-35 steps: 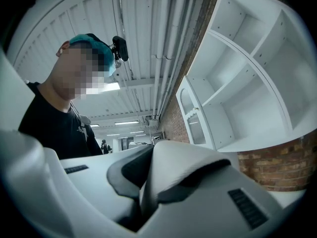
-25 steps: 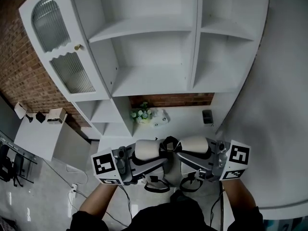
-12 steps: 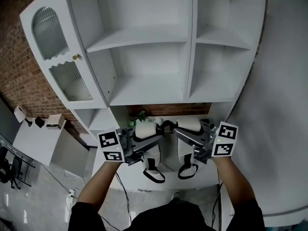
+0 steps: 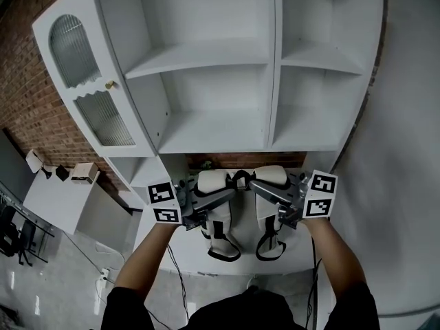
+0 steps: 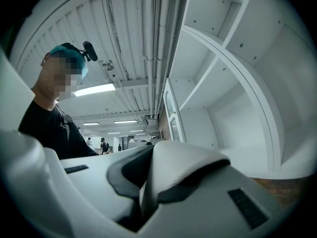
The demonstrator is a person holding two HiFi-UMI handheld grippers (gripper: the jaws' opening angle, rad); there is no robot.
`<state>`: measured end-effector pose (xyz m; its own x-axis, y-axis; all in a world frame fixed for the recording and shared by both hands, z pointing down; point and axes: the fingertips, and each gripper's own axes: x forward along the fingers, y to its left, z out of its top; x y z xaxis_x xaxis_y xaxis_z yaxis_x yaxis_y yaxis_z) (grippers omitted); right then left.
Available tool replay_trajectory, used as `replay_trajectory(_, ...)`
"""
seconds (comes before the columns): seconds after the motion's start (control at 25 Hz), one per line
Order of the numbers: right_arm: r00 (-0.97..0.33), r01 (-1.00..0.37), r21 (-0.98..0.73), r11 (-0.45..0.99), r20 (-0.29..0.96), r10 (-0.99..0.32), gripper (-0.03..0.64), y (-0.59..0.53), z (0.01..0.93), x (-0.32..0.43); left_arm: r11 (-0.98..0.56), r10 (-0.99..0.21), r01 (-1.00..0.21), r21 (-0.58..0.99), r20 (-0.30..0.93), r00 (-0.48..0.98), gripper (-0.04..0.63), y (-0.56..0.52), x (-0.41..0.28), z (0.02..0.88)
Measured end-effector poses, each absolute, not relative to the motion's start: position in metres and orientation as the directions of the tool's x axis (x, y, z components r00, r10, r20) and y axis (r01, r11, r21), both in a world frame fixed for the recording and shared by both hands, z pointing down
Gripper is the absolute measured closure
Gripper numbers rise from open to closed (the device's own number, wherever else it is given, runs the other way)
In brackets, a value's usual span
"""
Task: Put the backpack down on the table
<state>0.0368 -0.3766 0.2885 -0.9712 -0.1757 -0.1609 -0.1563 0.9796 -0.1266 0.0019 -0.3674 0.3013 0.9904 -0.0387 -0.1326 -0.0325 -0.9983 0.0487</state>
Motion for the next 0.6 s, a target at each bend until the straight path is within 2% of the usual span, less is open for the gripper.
replay_trajectory(0.6, -0.973, -0.185, -0.251, 0.95, -0.086, -0.212, 0.575, -0.396, 0.375, 0.029, -0.983, -0.083, -0.066, 0.17, -0.096, 0.992, 0.545, -0.382, 0.005, 0.383)
